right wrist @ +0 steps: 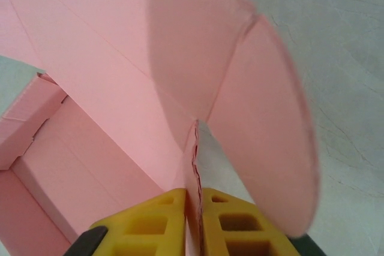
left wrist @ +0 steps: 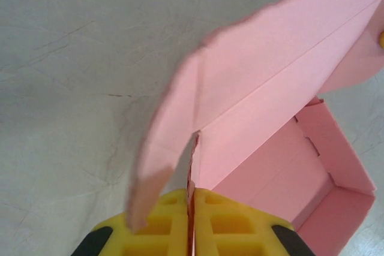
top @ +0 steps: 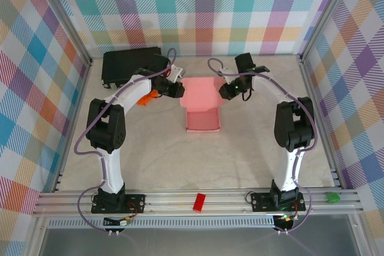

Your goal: Fold the paper box

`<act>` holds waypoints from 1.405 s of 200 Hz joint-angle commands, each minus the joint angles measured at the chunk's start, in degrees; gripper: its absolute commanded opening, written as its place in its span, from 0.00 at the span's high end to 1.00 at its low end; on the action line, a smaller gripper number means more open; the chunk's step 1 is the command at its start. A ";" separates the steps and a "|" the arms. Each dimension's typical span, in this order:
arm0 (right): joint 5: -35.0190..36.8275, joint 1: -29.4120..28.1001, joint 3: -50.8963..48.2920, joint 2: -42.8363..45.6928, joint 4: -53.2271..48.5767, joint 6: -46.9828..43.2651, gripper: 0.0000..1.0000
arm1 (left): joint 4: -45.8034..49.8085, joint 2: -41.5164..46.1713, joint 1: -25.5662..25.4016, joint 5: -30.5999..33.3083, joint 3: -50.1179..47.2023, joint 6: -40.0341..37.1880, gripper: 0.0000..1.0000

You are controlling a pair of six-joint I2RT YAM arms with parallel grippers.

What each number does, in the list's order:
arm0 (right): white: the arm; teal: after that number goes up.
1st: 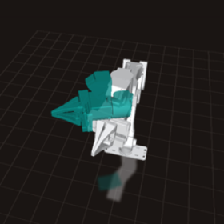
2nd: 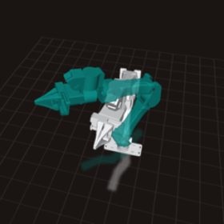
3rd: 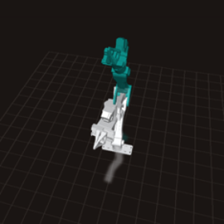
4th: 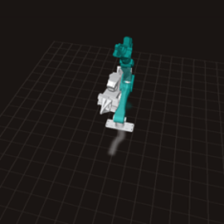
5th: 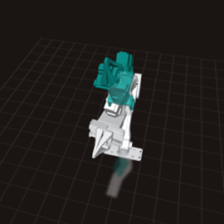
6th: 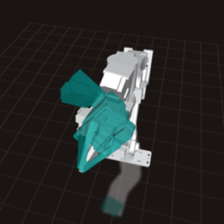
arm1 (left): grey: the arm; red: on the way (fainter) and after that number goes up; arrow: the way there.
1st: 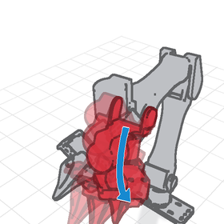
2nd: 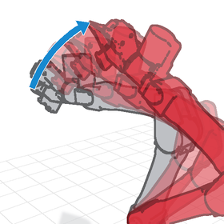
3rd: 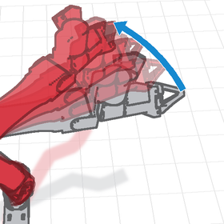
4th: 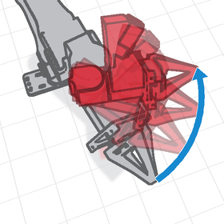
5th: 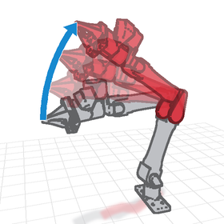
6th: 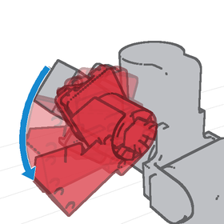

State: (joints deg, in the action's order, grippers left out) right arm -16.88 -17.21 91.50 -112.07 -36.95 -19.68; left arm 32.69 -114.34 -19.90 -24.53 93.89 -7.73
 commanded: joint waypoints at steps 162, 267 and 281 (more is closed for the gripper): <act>23.62 -9.18 -11.55 8.72 19.20 16.54 0.91 | -18.19 11.64 -5.29 18.83 -13.54 10.71 0.93; 34.35 -14.75 -20.14 12.07 31.80 21.70 0.90 | -26.06 14.46 -7.13 23.57 -19.87 16.71 0.87; 35.07 -15.23 -20.87 12.07 32.96 21.92 0.90 | -26.68 14.29 -7.16 23.72 -20.43 17.20 0.86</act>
State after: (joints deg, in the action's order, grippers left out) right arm 15.77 -31.40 72.12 -101.67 -8.51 0.95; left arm 9.65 -101.84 -26.59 -1.52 75.09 7.42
